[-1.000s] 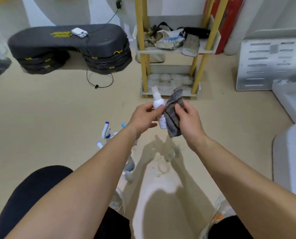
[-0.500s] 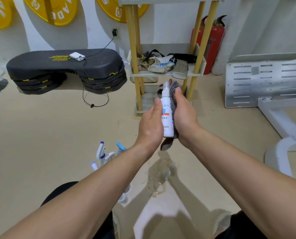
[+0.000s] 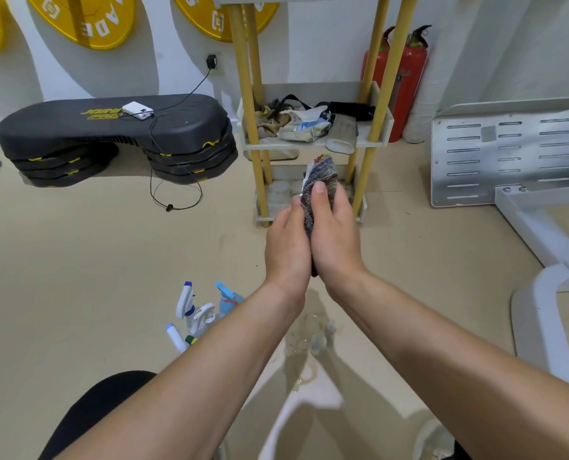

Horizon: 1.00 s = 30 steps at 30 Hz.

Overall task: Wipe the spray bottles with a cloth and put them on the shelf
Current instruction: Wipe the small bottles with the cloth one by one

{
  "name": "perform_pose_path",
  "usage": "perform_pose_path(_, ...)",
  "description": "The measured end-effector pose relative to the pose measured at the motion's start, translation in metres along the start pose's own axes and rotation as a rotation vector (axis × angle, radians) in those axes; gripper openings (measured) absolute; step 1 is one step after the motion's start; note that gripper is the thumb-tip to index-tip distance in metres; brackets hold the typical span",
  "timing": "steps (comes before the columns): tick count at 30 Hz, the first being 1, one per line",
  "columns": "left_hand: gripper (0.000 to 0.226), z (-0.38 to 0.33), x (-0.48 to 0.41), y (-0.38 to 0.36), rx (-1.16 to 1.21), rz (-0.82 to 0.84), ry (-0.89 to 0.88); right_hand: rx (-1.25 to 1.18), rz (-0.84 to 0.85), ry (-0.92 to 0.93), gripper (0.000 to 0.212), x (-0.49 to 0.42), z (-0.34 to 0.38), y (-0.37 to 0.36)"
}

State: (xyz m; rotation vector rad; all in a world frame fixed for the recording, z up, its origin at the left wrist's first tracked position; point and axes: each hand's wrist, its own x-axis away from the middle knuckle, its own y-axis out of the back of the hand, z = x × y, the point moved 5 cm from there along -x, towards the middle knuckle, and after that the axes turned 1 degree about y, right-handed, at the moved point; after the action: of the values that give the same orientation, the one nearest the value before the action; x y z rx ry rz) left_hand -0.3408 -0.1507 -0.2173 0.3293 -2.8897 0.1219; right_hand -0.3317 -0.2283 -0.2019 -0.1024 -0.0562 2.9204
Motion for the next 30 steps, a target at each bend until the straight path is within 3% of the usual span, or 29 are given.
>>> perform_pose_path(5, 0.05, 0.0, -0.001, -0.001, 0.083, 0.028, 0.084, -0.208, 0.068, -0.169, 0.028, -0.005, -0.008, -0.003)
perform_pose_path(14, 0.054, -0.002, -0.005, 0.016, -0.063, -0.171, -0.092, 0.004, 0.073, 0.049, 0.024, 0.008, 0.003, -0.007)
perform_pose_path(20, 0.038, 0.002, 0.007, 0.004, -0.023, -0.015, 0.012, -0.088, 0.051, -0.065, 0.022, 0.002, -0.005, -0.001)
perform_pose_path(24, 0.048, 0.005, 0.003, 0.006, 0.017, 0.052, 0.14, -0.244, 0.082, -0.229, 0.032, 0.0, -0.013, -0.001)
perform_pose_path(27, 0.054, 0.004, -0.001, 0.007, -0.019, 0.09, 0.166, -0.214, 0.071, -0.208, 0.029, 0.002, -0.014, -0.003)
perform_pose_path(30, 0.051, 0.002, -0.001, 0.008, -0.097, 0.017, 0.116, -0.159, 0.062, -0.17, 0.023, 0.004, -0.016, -0.004)
